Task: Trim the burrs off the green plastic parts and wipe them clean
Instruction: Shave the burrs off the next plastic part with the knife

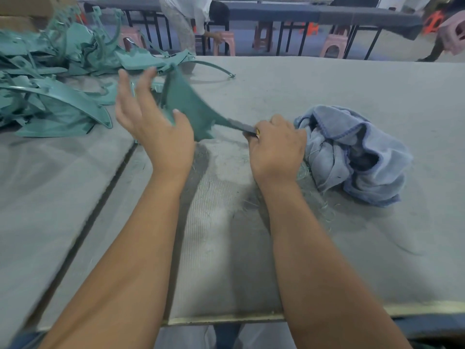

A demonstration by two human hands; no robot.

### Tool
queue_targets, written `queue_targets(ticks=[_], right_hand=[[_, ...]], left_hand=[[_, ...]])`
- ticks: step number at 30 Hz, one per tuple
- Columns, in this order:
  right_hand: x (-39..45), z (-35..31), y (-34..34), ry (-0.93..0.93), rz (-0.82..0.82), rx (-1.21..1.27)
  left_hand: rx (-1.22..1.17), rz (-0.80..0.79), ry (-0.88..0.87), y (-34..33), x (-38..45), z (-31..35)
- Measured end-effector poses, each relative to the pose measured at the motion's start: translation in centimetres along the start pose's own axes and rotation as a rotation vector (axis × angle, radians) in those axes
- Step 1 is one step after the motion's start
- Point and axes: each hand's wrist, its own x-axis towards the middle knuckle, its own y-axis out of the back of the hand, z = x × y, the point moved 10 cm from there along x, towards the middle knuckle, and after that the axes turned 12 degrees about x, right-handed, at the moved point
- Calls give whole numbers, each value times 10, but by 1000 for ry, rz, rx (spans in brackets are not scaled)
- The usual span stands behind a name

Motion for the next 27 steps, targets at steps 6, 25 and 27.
queue_targets(ticks=[6, 25, 27], right_hand=[[3, -11, 17, 48, 85, 126], [-15, 12, -59, -606, -272, 1281], [-17, 6, -66, -653, -356, 1429]], left_hand=[[-133, -4, 127, -3, -2, -15], [-382, -1076, 195, -99, -82, 11], [-452, -1057, 240, -97, -79, 10]])
